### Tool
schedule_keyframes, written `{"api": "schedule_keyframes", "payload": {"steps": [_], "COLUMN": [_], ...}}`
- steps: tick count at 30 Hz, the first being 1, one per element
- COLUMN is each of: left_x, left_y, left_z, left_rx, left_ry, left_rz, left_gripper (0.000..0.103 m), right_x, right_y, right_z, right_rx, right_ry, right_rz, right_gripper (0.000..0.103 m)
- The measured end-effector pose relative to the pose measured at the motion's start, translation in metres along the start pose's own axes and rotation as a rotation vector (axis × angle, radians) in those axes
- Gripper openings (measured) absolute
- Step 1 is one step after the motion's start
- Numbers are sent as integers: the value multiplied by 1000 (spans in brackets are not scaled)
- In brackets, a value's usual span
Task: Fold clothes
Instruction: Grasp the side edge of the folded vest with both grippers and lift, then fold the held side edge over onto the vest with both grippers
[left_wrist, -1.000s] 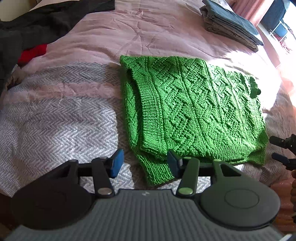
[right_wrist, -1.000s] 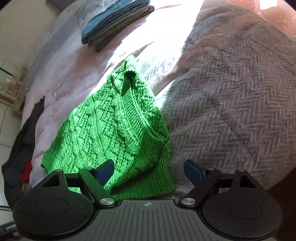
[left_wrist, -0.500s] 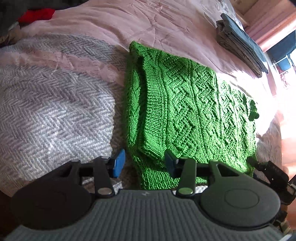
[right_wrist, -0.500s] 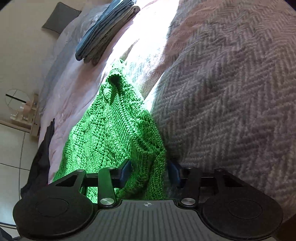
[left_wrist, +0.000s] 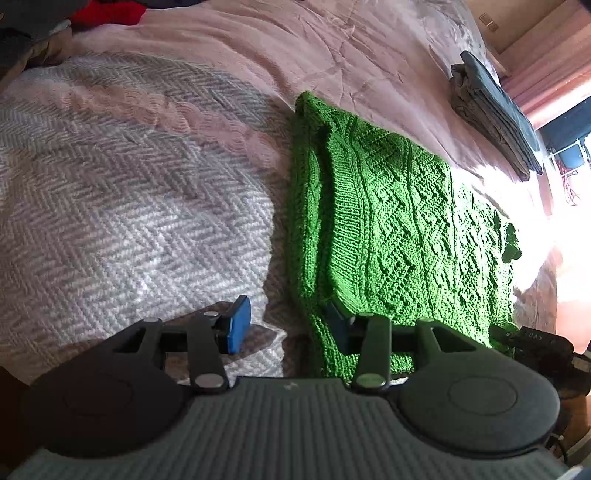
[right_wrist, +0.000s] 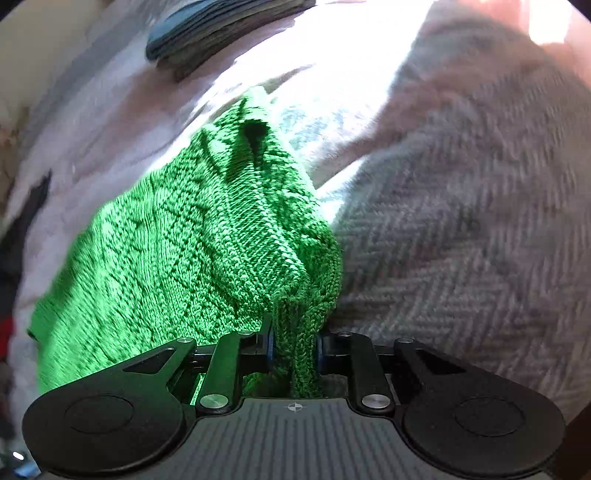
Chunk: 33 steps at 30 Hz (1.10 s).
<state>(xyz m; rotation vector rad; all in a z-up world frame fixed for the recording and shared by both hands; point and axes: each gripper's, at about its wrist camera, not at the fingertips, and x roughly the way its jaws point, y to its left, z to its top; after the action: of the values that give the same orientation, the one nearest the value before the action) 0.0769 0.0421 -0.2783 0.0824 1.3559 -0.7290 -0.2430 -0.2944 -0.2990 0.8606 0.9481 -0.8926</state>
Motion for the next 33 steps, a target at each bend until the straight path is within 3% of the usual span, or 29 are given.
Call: {"api": "schedule_keyframes", "payload": {"steps": [3,6,11,14,18,22,28,33], "left_x": [-7,-14,-25,-27,-31,-33,-38,-37], "left_y": [14,28,50,61,75,87,93,96], "left_z": [2,3,2,0,-7,-10,-10,-11], "left_rx": [-19,-40,-79,-100,-125,-143,-149,-142], "left_ry": [-16,-30,-52,-50,-48,-46,-59,-52], "left_rz": [-2,-3,-5,-7,-13,-15,-19,-14], "left_gripper": [40,39,38,38,38,38,38,38], "right_x": [-17,-36,-52,-39,-1,-4,-61,-59], "right_y": [57,126,220,252,258,259,264,270], "right_z": [3,-20,-92,-134,-163,-147,-129,-148], "right_rx": [-272,-623,-1047,-1228,-1294,-1231,-1089,-1124], "right_ry": [-78,-252,-453,-455,-318,-329,-483,-469], "right_rz": [-176,-242,-125,-21,27,53,139,195], "right_gripper": [17,17,16,16,16,17,17,17]}}
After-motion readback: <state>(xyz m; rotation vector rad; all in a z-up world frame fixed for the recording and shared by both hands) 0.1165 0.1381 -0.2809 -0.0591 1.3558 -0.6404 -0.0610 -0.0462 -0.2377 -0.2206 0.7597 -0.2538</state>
